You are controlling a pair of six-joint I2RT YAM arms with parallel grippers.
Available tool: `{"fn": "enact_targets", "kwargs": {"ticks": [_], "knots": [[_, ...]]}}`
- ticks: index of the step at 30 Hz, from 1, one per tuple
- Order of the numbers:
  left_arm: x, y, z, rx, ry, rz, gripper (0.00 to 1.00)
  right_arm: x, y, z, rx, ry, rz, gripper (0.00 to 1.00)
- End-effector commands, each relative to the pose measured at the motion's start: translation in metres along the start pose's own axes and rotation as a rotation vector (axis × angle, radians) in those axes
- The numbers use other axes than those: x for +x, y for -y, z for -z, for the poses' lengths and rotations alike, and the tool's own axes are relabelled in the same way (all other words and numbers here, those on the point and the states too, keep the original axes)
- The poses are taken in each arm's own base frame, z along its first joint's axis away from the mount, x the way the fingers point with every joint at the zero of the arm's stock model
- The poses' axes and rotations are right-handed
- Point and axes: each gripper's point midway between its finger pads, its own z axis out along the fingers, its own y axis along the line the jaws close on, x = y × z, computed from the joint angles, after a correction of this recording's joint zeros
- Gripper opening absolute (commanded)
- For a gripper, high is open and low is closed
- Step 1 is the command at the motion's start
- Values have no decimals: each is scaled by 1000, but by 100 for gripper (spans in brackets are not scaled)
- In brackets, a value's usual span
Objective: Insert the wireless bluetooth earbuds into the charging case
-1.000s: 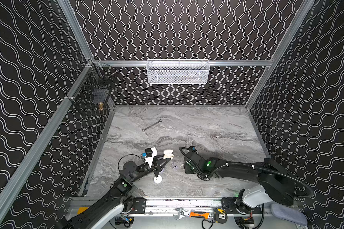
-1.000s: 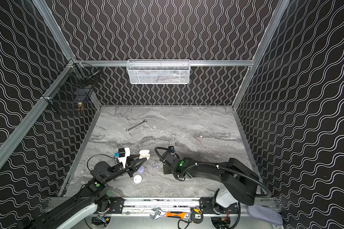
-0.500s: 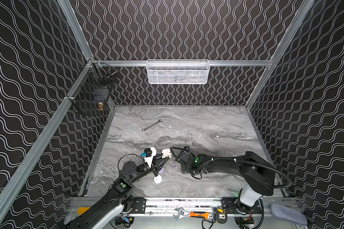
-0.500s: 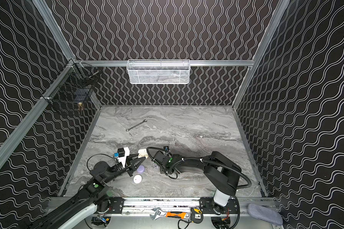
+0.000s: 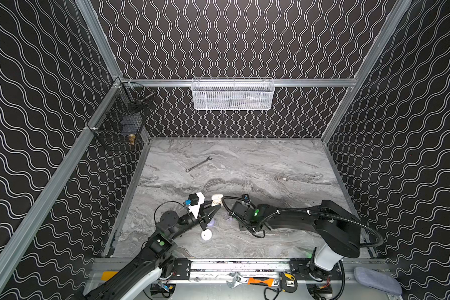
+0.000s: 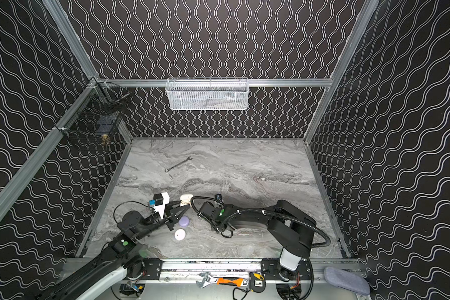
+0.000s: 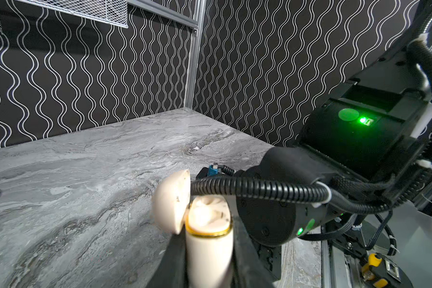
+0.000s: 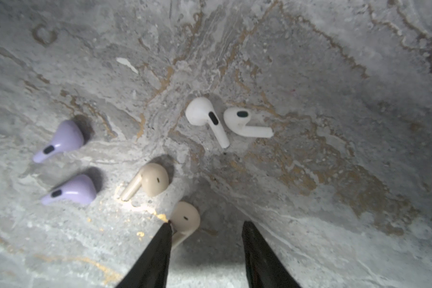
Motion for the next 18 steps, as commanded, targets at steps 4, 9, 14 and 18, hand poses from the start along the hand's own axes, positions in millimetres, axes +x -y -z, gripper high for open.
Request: {"fn": "enact_targets", "kwargs": {"ticks": [4, 9, 14, 18], "knots": [[-7, 2, 1, 6, 17, -18, 0, 0, -2, 6, -11, 10, -12, 46], [-8, 3, 2, 7, 21, -22, 0, 3, -8, 4, -21, 7, -3, 46], [-9, 5, 3, 13, 25, -22, 0, 8, 2, 4, 13, 6, -10, 46], [-11, 5, 4, 14, 28, -20, 0, 10, 11, 9, 10, 18, -33, 45]]}}
